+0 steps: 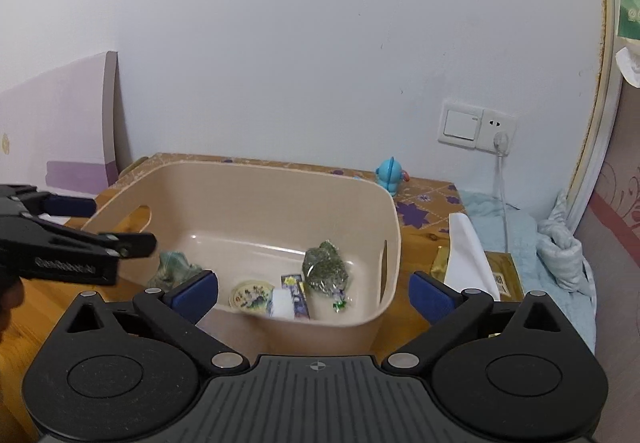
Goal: Organize objects
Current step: 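Withdraw both tools from the bin toward the remaining items, then grasp the Hello Kitty blind box with the left tool while the right tool grasps the blue cartoon tissue pack, then lift both items and carry them over the bin, then open both tools to release the blind box and tissue pack into the bin, then withdraw both tools from the bin toward the hair clip and black cube box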
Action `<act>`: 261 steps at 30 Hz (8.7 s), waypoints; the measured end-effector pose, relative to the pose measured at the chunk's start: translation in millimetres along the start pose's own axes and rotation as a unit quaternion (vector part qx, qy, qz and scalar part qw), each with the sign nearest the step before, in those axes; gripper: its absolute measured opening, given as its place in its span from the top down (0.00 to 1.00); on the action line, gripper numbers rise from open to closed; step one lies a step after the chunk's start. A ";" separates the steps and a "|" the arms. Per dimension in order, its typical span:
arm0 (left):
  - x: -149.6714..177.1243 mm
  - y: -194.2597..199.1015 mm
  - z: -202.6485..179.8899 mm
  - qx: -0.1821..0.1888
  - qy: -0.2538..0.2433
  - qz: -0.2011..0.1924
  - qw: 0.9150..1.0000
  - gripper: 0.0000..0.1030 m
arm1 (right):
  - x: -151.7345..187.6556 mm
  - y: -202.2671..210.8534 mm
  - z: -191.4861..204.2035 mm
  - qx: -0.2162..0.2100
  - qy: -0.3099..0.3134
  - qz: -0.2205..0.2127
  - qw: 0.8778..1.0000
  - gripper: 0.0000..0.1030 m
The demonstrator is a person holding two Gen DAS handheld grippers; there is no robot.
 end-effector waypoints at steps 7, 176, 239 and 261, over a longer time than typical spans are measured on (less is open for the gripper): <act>29.4 14.7 7.1 -0.005 -0.006 -0.003 1.000 0.08 | 28.3 3.3 11.0 0.007 0.026 0.018 0.999 0.00; -6.7 -86.6 -16.2 0.020 -0.087 0.038 0.995 0.77 | 3.4 -52.2 -5.1 -0.054 0.006 -0.015 0.998 0.58; 57.7 11.2 5.4 0.021 -0.020 0.027 0.999 0.08 | 59.7 12.5 4.3 -0.045 0.010 0.013 0.999 0.00; 91.3 -30.2 -25.6 0.051 -0.004 0.108 0.993 0.08 | 108.4 -30.1 -10.3 -0.050 -0.023 0.109 0.993 0.00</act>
Point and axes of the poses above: each gripper's, at about its wrist camera, not at the fingertips, and y roughly against the way its jaws point, z to its left, x to its underside, the point moved 2 cm from there along -y, roughly the way its jaws point, and after that the axes turned 1 degree about -z, right-handed, at the moved point
